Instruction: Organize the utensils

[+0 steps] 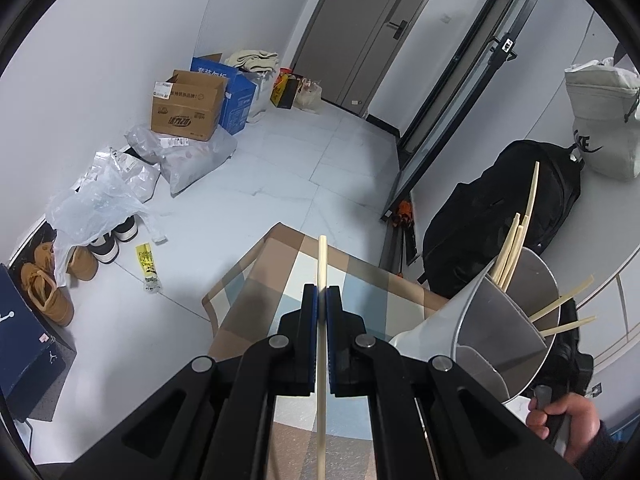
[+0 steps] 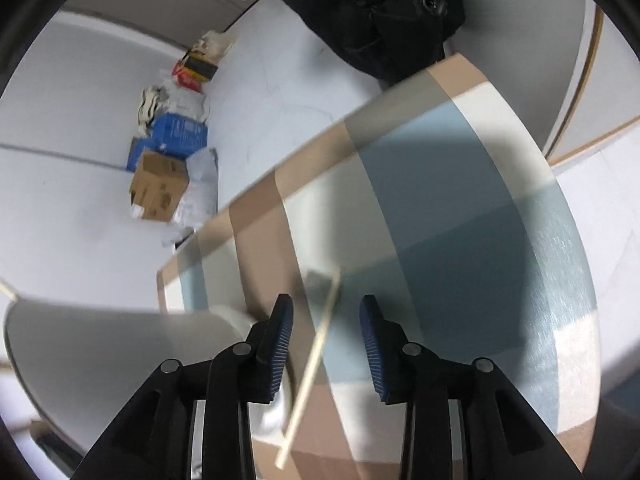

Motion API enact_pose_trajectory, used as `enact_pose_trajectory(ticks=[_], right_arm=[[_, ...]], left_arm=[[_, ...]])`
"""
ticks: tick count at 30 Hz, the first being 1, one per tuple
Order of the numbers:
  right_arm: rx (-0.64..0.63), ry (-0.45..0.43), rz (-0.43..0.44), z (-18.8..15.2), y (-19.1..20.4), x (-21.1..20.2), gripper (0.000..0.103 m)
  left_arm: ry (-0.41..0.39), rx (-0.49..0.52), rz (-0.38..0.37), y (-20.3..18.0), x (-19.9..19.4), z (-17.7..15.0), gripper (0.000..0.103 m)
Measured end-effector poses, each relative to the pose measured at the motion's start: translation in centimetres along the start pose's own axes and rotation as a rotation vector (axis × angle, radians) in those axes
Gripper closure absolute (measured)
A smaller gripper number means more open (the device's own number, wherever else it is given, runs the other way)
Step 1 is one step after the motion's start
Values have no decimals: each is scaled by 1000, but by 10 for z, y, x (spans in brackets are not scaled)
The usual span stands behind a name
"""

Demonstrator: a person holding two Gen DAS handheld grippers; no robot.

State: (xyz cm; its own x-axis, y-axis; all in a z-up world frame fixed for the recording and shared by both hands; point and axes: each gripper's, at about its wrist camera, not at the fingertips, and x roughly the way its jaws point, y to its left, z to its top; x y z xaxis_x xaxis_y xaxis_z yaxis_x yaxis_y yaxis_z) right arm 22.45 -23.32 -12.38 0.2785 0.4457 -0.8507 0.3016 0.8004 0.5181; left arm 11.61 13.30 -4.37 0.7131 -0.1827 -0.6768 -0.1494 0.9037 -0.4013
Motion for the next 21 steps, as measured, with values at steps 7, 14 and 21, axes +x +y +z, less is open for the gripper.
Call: enact_pose_trajectory(ticks=[7, 14, 21], right_arm=[[-154, -5, -226, -11, 30, 7, 79], [-182, -49, -305, -18, 23, 2, 103], [-32, -60, -97, -19, -4, -6, 92]], left_arm=[[3, -8, -9, 2, 0, 2, 103], [-1, -22, -22, 3, -4, 4, 103], [5, -30, -29, 4, -6, 3, 103]])
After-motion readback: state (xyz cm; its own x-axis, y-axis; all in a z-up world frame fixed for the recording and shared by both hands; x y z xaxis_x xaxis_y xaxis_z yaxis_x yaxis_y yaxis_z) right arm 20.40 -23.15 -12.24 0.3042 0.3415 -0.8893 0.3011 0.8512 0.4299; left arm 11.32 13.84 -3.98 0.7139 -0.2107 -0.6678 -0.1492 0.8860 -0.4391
